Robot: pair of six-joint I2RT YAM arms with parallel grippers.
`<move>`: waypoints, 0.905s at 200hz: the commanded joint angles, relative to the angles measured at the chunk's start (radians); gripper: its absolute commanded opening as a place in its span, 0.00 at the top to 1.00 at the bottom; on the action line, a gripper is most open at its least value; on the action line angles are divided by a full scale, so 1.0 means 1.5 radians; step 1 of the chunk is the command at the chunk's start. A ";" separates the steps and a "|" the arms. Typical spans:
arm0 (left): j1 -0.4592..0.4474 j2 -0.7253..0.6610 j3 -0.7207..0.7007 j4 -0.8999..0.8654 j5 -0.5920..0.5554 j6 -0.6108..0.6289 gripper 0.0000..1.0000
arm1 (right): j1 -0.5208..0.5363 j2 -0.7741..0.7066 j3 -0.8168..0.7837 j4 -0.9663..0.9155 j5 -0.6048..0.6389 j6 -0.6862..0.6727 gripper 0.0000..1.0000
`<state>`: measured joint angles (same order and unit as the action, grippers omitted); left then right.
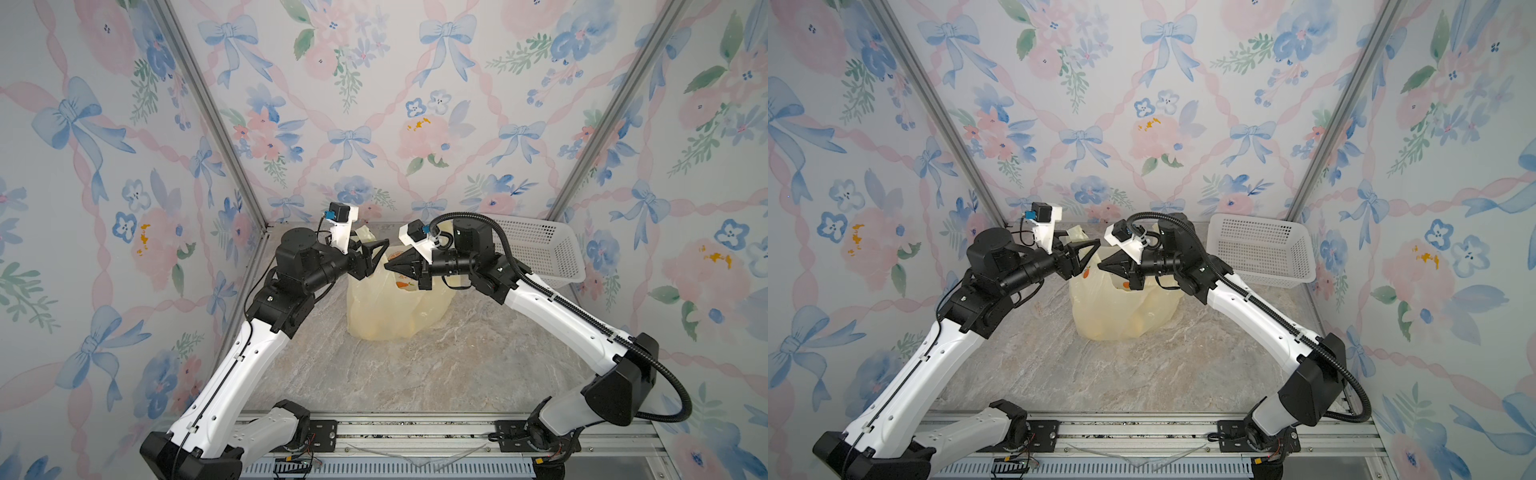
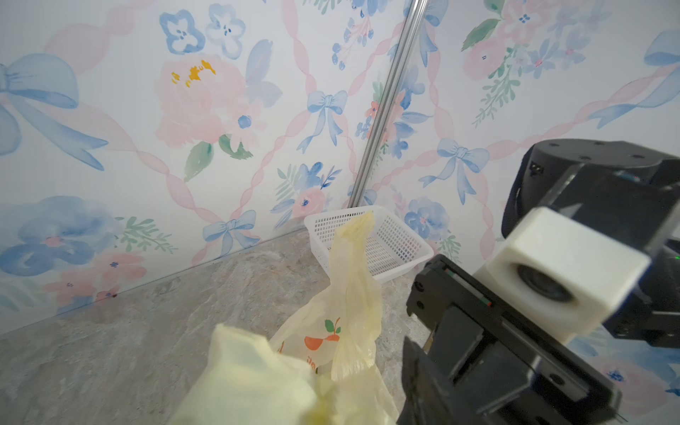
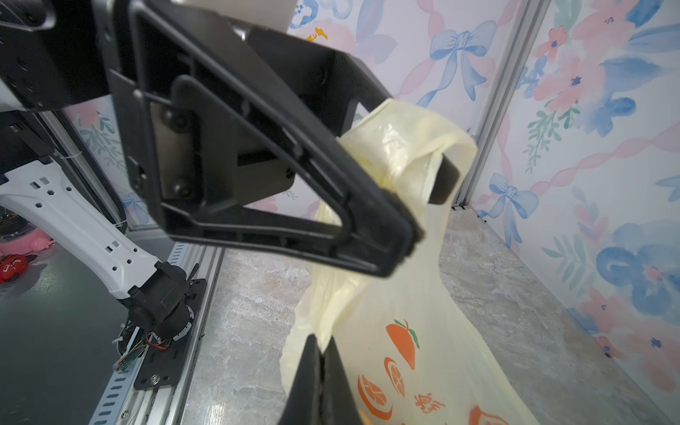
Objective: Place the pears into plastic bags & tie knots
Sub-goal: Tie the plastic bag at the center of the board.
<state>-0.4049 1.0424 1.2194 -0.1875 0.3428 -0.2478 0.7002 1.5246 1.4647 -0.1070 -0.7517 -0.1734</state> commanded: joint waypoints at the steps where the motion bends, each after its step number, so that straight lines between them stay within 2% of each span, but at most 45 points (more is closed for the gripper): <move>1: 0.004 -0.076 -0.012 -0.010 -0.090 0.027 0.25 | -0.006 -0.032 -0.020 0.091 -0.002 0.049 1.00; 18: 0.006 -0.120 -0.037 -0.006 -0.122 0.040 0.19 | -0.008 -0.037 -0.031 0.125 0.000 0.064 1.00; 34: 0.008 -0.146 -0.052 -0.009 -0.151 0.048 0.18 | -0.009 -0.038 -0.037 0.144 0.001 0.070 1.00; 47: 0.008 -0.158 -0.063 -0.012 -0.180 0.056 0.19 | -0.009 -0.036 -0.039 0.148 -0.001 0.070 1.00; 63: 0.009 -0.157 -0.070 -0.025 -0.215 0.060 0.27 | -0.009 -0.036 -0.044 0.151 -0.005 0.071 1.00; 75: 0.009 -0.143 -0.073 -0.027 -0.204 0.080 0.28 | -0.009 -0.038 -0.050 0.156 -0.018 0.072 1.00; 100: 0.011 -0.096 -0.054 -0.027 -0.141 0.109 0.24 | -0.008 -0.042 -0.065 0.172 -0.045 0.071 1.00; 122: 0.012 -0.061 -0.024 -0.013 -0.104 0.130 0.22 | -0.007 -0.040 -0.070 0.154 -0.034 0.048 1.00; 160: 0.019 -0.002 0.009 -0.006 -0.124 0.174 0.21 | 0.006 -0.045 -0.088 0.144 -0.033 0.031 1.00; 181: 0.029 0.035 0.029 -0.012 -0.067 0.189 0.22 | 0.014 -0.053 -0.094 0.135 -0.034 0.023 1.00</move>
<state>-0.3790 1.0477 1.2190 -0.2142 0.1623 -0.0242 0.7017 1.4830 1.3384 0.1009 -0.7822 -0.1123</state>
